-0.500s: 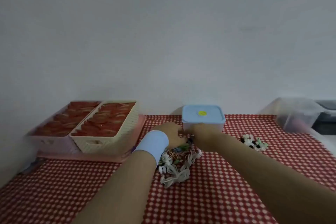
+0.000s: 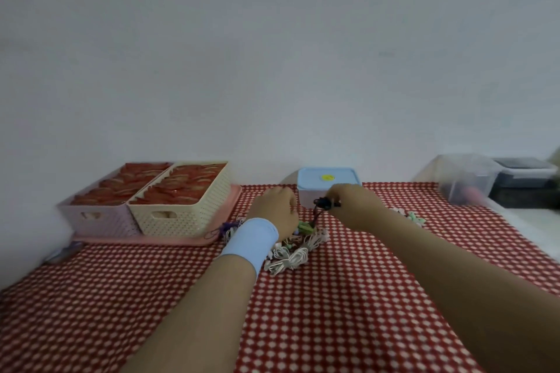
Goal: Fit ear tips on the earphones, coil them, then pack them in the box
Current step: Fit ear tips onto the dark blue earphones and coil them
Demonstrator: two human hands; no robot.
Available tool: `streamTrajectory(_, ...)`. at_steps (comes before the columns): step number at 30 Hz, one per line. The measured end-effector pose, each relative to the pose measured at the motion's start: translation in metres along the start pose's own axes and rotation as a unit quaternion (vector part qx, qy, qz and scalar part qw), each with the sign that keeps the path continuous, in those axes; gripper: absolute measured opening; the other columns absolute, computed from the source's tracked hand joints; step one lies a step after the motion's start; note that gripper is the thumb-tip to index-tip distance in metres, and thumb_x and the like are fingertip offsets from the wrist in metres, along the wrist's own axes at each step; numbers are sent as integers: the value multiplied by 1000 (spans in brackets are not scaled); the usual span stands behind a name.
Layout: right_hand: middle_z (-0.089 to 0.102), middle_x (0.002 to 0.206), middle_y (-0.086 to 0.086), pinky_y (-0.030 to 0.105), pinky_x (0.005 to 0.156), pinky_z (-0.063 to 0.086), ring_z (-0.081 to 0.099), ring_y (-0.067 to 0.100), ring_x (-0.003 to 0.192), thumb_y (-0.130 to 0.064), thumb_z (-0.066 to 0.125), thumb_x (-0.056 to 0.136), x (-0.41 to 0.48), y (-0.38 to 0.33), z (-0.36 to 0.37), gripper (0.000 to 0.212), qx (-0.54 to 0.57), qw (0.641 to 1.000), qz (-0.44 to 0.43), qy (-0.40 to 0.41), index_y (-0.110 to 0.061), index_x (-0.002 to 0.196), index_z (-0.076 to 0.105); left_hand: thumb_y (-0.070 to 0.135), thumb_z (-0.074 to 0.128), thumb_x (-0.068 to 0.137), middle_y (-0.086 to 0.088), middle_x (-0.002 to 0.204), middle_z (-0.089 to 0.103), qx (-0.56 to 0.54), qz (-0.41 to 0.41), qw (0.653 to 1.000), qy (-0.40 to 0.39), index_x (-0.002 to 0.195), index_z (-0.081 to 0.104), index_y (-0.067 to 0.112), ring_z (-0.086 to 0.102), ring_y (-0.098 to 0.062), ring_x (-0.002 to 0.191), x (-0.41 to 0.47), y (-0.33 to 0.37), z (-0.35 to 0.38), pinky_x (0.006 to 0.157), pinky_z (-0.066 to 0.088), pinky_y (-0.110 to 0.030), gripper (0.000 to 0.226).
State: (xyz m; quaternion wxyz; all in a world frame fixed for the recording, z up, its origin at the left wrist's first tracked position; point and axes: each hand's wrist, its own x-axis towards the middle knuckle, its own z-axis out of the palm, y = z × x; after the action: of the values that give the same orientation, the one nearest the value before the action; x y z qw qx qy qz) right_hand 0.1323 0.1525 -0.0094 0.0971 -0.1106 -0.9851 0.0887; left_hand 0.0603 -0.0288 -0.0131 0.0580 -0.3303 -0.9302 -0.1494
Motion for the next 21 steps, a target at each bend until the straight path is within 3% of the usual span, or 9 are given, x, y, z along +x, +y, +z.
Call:
streamTrajectory(3, 70, 117, 7, 41, 86, 54, 65, 30, 101, -17, 53, 98, -3, 11, -7, 26, 76, 996, 35, 10, -21, 121, 62, 38, 53, 89, 4, 109, 62, 1, 23, 999, -42, 97, 63, 29, 57, -20, 98, 1, 24, -1, 88, 50, -41, 15)
streamTrajectory(6, 66, 116, 5, 32, 78, 45, 62, 28, 104, -8, 47, 98, -6, 21, 1, 34, 152, 986, 64, -1, -19, 125, 63, 54, 53, 86, -1, 132, 53, 80, 46, 979, -182, 129, 56, 34, 49, -27, 119, 2, 37, 19, 97, 45, -46, 47)
streamTrajectory(9, 60, 83, 1, 31, 62, 35, 52, 20, 74, -5, 46, 96, -6, 30, 17, 25, 236, 969, 68, -13, -19, 93, 67, 43, 50, 94, -2, 132, 55, 180, 57, 964, -186, 130, 55, 36, 49, -29, 120, 11, 32, 35, 97, 44, -48, 37)
streamTrajectory(12, 58, 74, 4, 33, 63, 36, 47, 19, 69, 0, 51, 93, 1, 34, 27, 28, 357, 931, 77, -7, -20, 95, 71, 38, 55, 91, 3, 125, 61, 216, 5, 953, -211, 125, 61, 36, 54, -26, 116, 36, 21, 28, 100, 43, -44, 35)
streamTrajectory(14, 60, 76, 6, 29, 64, 40, 50, 20, 72, 4, 54, 92, 12, 34, 32, 30, 424, 903, 71, -15, -18, 95, 73, 35, 57, 86, 1, 116, 64, 171, -7, 956, -237, 111, 69, 30, 60, -24, 102, 57, 16, 23, 93, 49, -40, 27)
streamTrajectory(16, 60, 74, 6, 22, 59, 42, 50, 20, 70, 9, 53, 91, 23, 33, 32, 32, 462, 884, 60, -32, -15, 97, 74, 25, 49, 88, -8, 97, 65, 67, 4, 978, -197, 86, 66, 17, 57, -23, 75, 75, 18, 20, 70, 50, -32, 19)
streamTrajectory(17, 60, 73, 5, 18, 56, 41, 49, 17, 67, 11, 53, 91, 26, 34, 30, 34, 463, 884, 54, -41, -14, 101, 74, 18, 45, 89, -13, 93, 63, 3, 1, 985, -173, 86, 63, 13, 52, -23, 70, 80, 21, 19, 64, 44, -33, 19)
streamTrajectory(19, 65, 74, -2, 14, 57, 42, 56, 9, 64, 11, 56, 91, 26, 39, 27, 37, 446, 892, 47, -55, -17, 108, 73, 13, 42, 91, -15, 93, 62, -106, -21, 979, -172, 106, 61, 10, 49, -24, 69, 82, 27, 21, 61, 38, -33, 25)
streamTrajectory(21, 74, 87, -9, 15, 72, 51, 67, 1, 75, 5, 62, 90, 21, 50, 23, 36, 407, 912, 30, -38, -21, 112, 75, 21, 49, 91, -10, 100, 64, -166, -25, 967, -190, 120, 55, 15, 57, -25, 77, 78, 38, 25, 65, 42, -35, 30)
